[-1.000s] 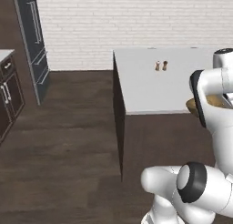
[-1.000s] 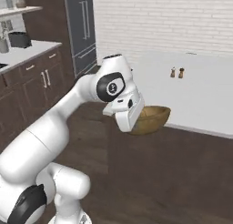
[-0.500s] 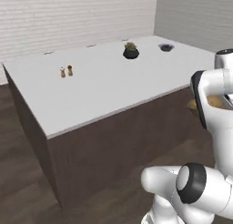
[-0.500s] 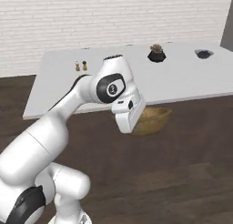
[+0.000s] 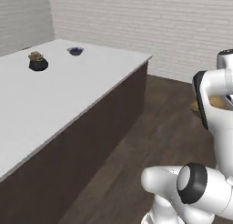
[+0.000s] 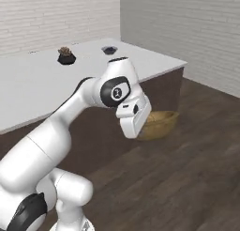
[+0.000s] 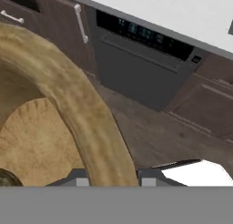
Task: Pick the onion from the sink and place it in the bowl. Then pick the bowl and place it in the microwave. Then close the microwave door and press the start button.
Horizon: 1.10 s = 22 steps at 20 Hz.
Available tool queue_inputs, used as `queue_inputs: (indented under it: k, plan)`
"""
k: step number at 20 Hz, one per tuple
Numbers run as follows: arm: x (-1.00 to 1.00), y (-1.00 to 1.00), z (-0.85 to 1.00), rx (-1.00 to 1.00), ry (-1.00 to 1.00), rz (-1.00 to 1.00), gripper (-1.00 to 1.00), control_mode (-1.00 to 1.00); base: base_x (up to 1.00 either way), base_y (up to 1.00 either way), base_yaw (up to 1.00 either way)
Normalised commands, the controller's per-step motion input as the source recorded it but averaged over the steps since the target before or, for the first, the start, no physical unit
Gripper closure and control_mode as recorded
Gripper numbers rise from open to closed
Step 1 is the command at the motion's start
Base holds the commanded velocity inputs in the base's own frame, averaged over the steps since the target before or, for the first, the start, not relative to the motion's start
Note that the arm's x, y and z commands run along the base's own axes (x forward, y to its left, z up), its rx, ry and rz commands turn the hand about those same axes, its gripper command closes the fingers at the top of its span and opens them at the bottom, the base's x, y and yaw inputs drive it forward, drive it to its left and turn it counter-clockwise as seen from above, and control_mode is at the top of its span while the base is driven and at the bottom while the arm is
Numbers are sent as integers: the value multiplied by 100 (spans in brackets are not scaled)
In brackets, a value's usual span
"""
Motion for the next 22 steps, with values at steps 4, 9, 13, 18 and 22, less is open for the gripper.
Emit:
queue_inputs:
  k: [4,9,13,18,22]
  plan:
    - [0,0,0,0,0,0,100,100,73,0,-72]
    - [0,0,0,0,0,0,100,100,85,55,-66]
    - [0,0,0,0,0,0,100,100,88,70,-66]
    - [0,0,0,0,0,0,100,100,100,55,-63]
    - [0,0,0,0,0,0,100,100,100,43,-61]
